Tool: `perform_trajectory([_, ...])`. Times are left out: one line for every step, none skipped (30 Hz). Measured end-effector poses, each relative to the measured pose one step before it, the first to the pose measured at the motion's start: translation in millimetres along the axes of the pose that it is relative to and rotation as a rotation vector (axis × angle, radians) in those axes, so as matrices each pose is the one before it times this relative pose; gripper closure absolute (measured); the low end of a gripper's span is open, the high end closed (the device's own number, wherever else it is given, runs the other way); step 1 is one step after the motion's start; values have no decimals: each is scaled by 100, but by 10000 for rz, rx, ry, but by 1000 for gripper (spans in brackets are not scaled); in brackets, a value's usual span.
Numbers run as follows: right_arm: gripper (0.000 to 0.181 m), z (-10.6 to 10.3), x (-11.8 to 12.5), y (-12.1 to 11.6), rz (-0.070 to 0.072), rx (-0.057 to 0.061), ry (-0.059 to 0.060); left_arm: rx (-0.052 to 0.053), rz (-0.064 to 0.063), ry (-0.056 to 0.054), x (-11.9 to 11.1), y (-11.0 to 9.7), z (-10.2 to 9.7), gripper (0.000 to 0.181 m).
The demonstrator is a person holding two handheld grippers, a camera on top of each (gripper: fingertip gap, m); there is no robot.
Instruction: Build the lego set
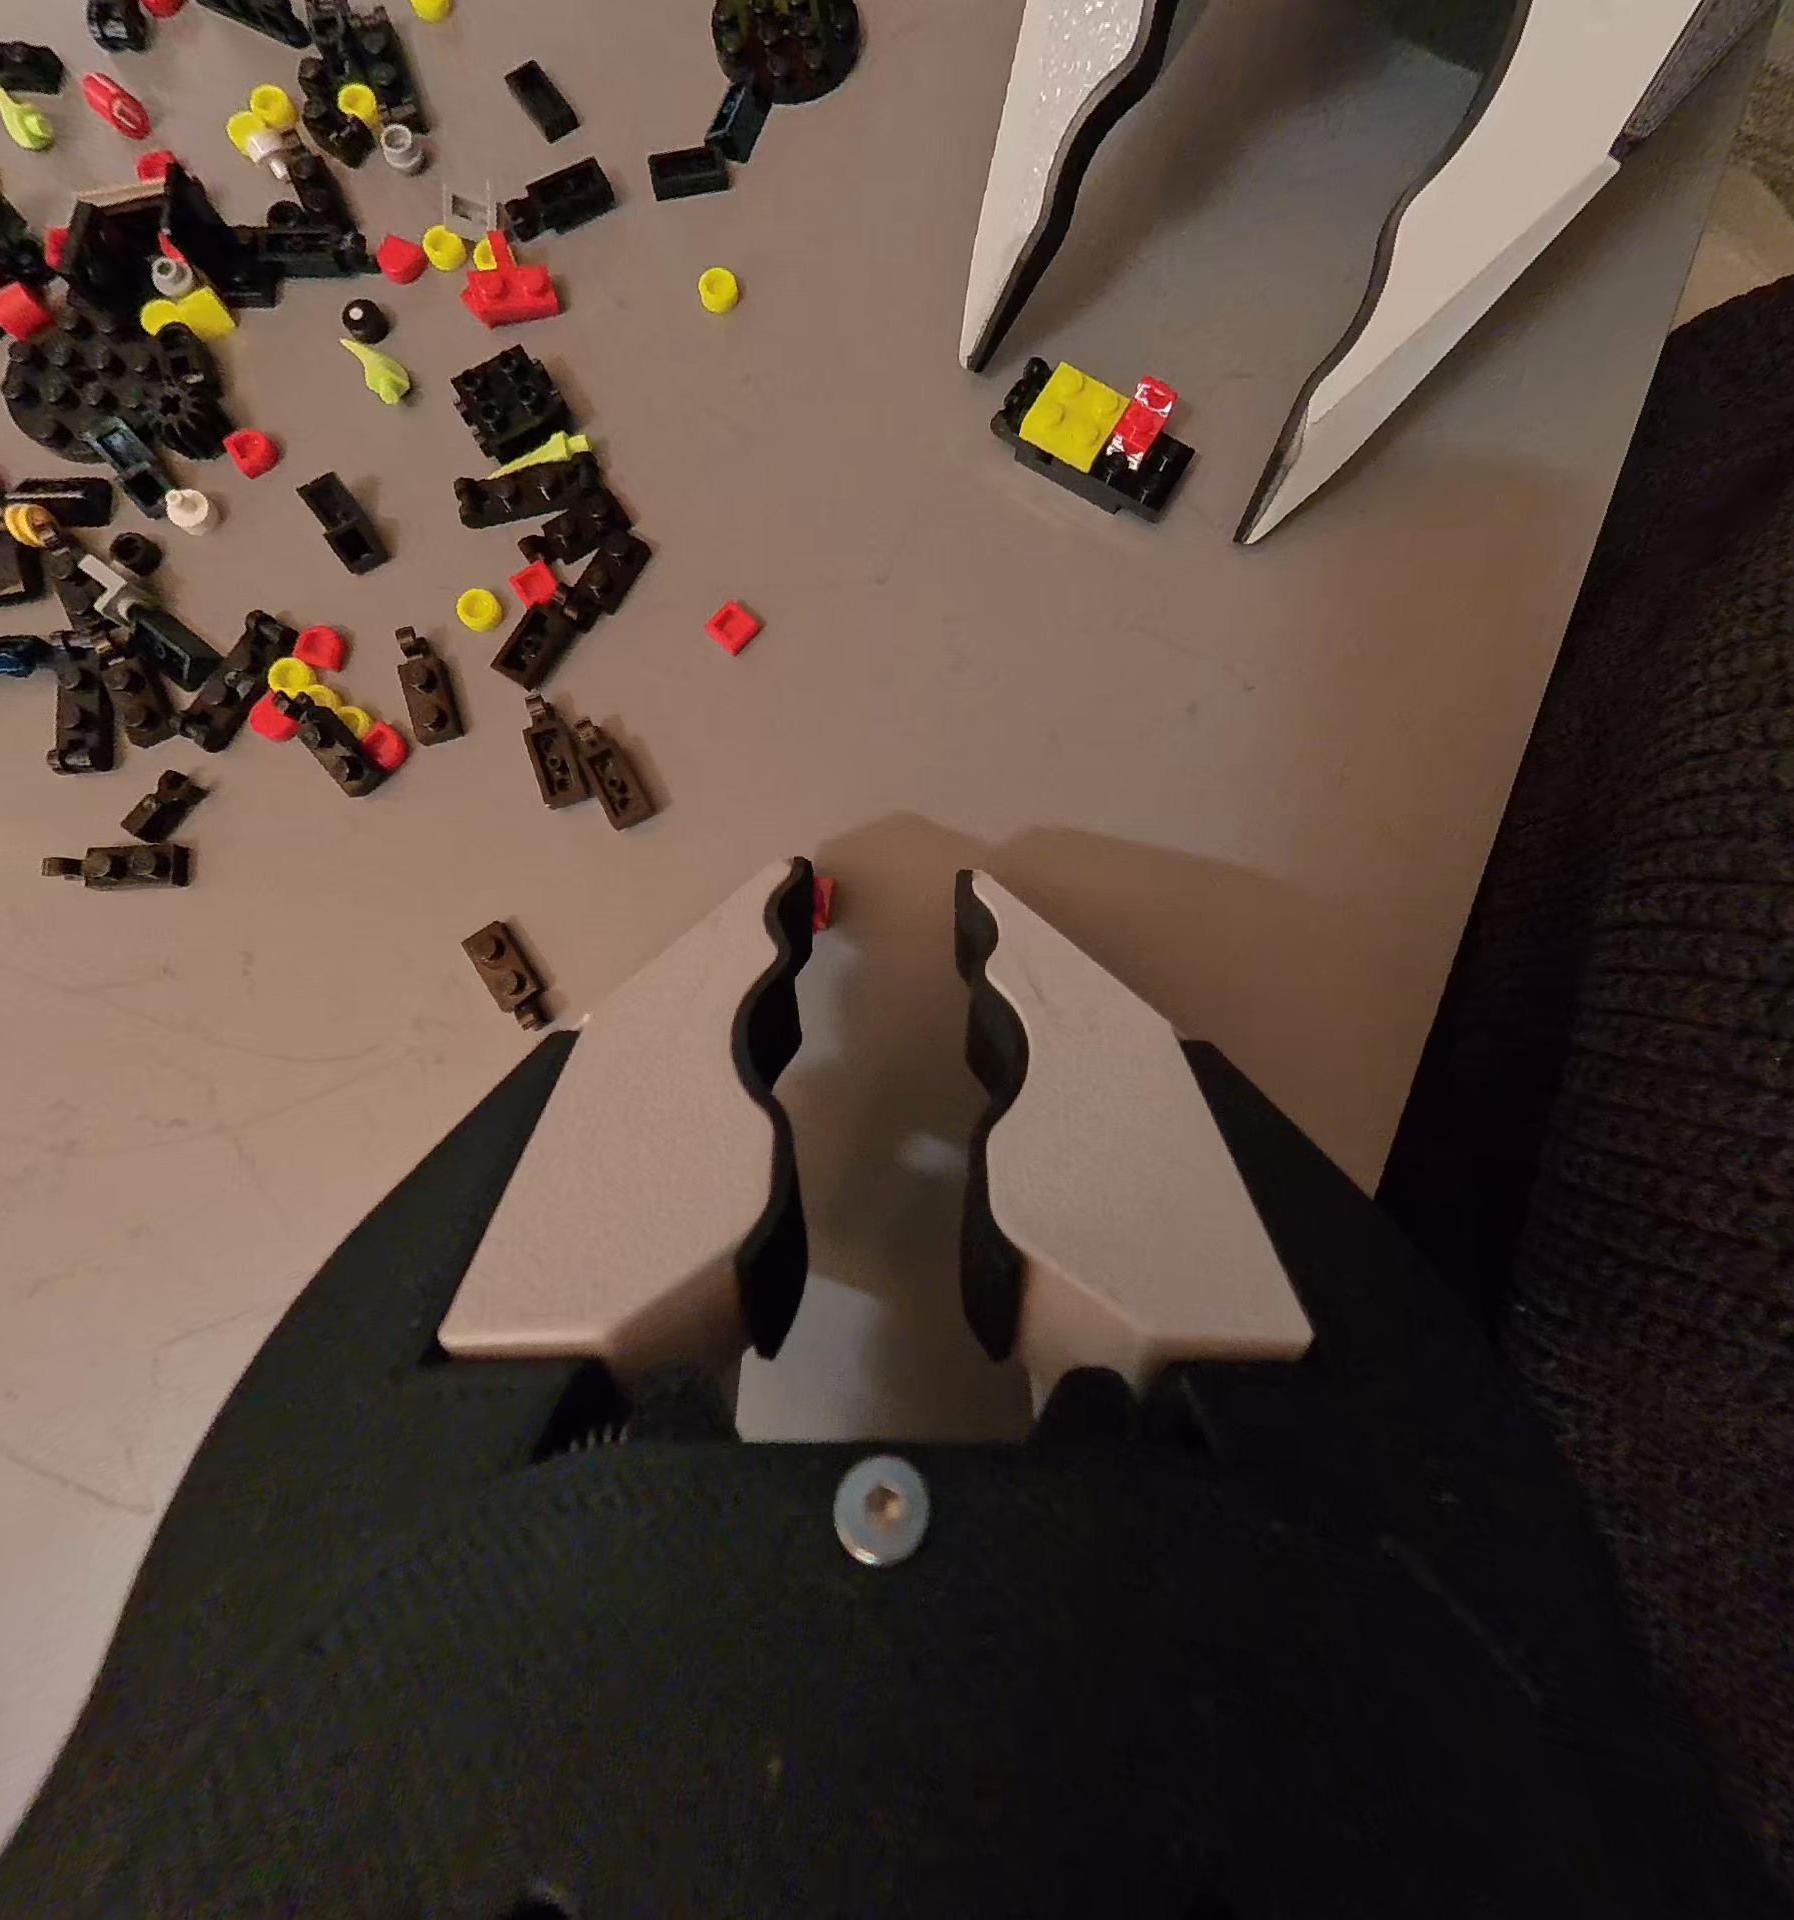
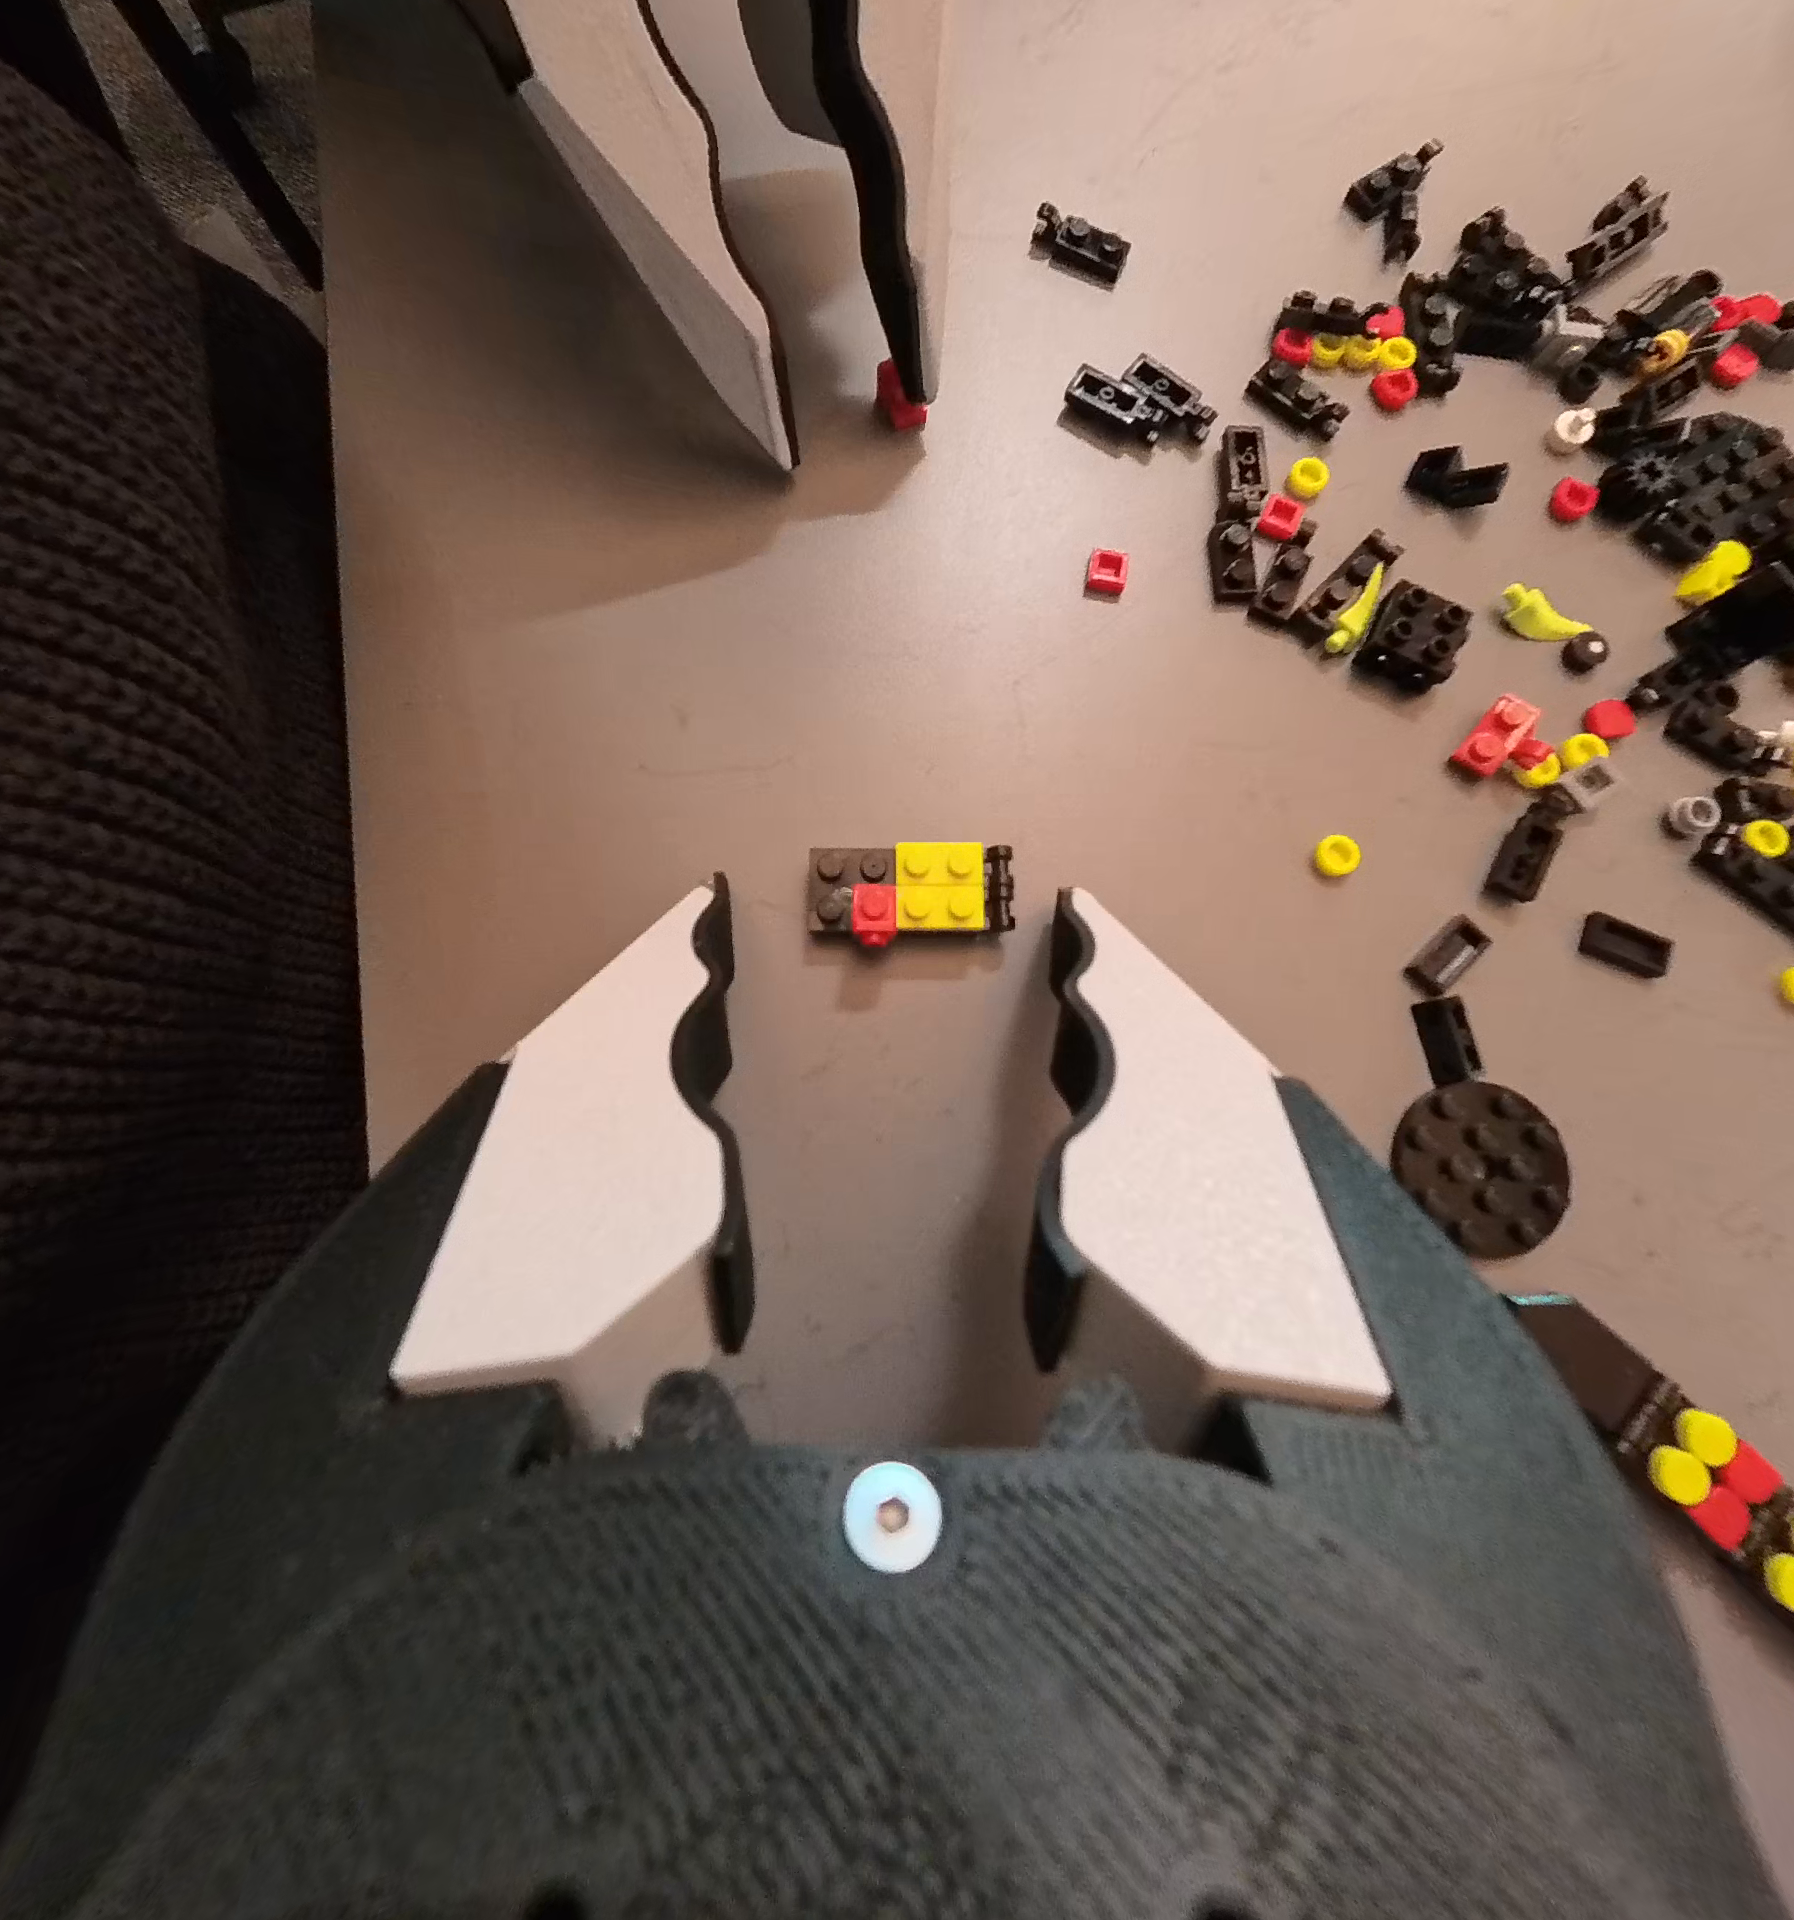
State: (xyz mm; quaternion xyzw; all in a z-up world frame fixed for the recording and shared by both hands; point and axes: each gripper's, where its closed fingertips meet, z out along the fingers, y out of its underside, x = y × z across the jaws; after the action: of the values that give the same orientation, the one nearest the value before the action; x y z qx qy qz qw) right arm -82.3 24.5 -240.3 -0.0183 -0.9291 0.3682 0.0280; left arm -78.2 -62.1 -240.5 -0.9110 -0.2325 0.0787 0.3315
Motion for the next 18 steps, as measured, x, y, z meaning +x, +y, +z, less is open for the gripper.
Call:
perform_trajectory([120,-1,-4,1,-6,-1,1,0,-1,1,2,-1,0,155])
perform_trajectory([121,3,-5,-2,-22,-3,7,-1,0,0,-1,1,0,155])
perform_trajectory([121,0,-19,-15,-40,-4,10,-1,1,-1,-3,1,0,155])
perform_trajectory([121,-8,-25,-22,-49,-4,7,0,3,-4,-7,0,0,155])
perform_trajectory([122,-1,-26,-16,-46,-4,9,0,2,-2,4,-3,-11,155])
perform_trajectory([122,-6,-9,-10,-30,-3,14,2,1,2,2,-3,2,155])
perform_trajectory([122,-3,4,3,-14,-2,10,4,-8,8,-1,-3,-13,155])
perform_trajectory([122,-1,4,1,0,-1,2,6,-20,19,0,-5,-12,155])
perform_trajectory([122,1,-10,-1,7,1,-3,8,-24,41,34,-9,-10,155])
perform_trajectory([122,9,-1,5,7,1,-4,10,-26,59,55,-4,-15,155])
perform_trajectory([122,1,7,-1,2,1,-1,8,-23,52,40,-19,-16,155])
perform_trajectory([122,-1,-9,0,-2,0,-1,3,-11,66,81,-2,-14,155])
perform_trajectory([122,0,-4,-1,-4,1,2,4,19,80,130,-7,-8,156])
perform_trajectory([122,0,0,-2,-7,2,3,4,41,69,130,-2,-10,158])
perform_trajectory([122,0,-1,-2,-8,2,3,-4,49,24,84,-1,8,159])
perform_trajectory([122,-1,-4,0,-6,0,1,-9,48,-33,5,11,12,160])
perform_trajectory([122,0,2,0,-2,0,0,-10,36,-49,-31,12,10,161])
perform_trajectory([122,1,7,0,0,0,-2,-4,12,-51,-53,5,11,162])
